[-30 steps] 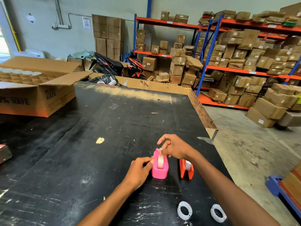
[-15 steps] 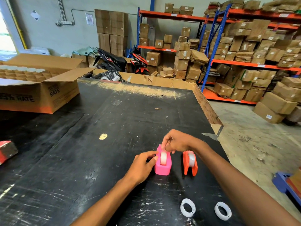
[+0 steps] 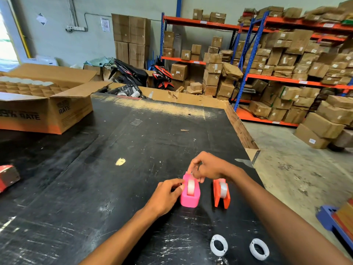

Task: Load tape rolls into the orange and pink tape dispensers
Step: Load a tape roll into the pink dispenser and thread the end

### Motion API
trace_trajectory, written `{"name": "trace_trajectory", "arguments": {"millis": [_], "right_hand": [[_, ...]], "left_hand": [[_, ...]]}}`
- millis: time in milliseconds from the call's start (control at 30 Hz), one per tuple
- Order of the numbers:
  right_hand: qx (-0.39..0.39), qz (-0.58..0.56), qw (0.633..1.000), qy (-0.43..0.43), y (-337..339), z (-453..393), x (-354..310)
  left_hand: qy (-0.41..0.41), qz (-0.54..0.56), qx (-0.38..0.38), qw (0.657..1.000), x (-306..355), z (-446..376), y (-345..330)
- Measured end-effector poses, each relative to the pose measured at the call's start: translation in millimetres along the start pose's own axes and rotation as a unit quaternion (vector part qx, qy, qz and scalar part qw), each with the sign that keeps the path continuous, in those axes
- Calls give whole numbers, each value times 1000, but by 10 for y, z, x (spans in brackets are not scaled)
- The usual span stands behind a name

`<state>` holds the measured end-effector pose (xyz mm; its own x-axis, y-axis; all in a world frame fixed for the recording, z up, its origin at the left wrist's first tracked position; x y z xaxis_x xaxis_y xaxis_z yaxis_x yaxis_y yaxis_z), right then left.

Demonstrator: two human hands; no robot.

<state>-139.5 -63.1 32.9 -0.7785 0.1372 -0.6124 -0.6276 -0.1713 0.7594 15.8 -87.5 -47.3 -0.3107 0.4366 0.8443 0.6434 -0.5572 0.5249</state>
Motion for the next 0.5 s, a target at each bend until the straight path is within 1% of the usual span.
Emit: {"name": "trace_trajectory", "arguments": {"millis": [100,167,233,400,500], "right_hand": [[13,-47,999,-10,77,-19,52],[22,-57,998,-13,108,-39,89],[36,-50,998,-10,111,-71,118],[76,-18,997,-5,99,-185,205],[84,-3,996,1,106,-222,220]], "left_hand": [[-11,-13,-5,1000,40,17,16],[-15,-15,-6,1000,56,20,23],[-24,-27,-6,999,60,38,19],[-46,-104,-17,993,90,54,14],[-50,-115,-20,992,94,52,1]]}}
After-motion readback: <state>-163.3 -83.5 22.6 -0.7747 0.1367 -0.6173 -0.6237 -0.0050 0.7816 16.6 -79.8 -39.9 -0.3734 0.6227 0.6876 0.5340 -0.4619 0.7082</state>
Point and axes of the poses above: each hand's wrist, its own z-axis away from the middle knuckle, its own y-axis out of the back of the hand, x = y × z, the point moved 4 cm from there along -z, towards the middle knuckle, and after that the axes turned 2 degrees about -x, right-handed, at the moved point
